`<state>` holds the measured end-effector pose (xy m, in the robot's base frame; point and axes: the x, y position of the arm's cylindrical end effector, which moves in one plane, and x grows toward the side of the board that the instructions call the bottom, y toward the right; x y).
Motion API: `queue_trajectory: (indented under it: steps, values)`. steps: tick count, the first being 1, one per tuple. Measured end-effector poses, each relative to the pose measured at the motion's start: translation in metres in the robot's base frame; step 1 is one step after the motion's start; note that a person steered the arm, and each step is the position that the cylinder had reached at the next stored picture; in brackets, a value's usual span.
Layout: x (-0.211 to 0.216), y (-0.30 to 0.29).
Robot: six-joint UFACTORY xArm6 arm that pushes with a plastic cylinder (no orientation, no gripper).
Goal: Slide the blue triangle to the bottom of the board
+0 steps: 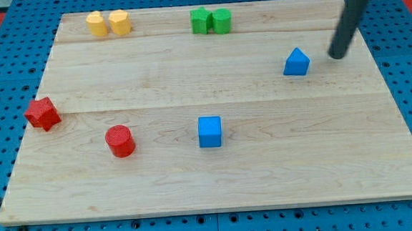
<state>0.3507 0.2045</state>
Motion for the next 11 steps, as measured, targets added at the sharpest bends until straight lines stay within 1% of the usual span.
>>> queue_trajectory:
  steps: [1, 2, 3, 4, 5, 6, 7, 8, 9, 10, 11]
  values:
    - [0.024, -0.041]
    - [0.037, -0.035]
    - [0.012, -0.021]
    - [0.032, -0.027]
    - [0.026, -0.069]
    - [-0.012, -0.07]
    - [-0.006, -0.102]
    - [0.039, -0.09]
    - [0.063, -0.076]
    - [0.108, -0.069]
    - [0.125, -0.071]
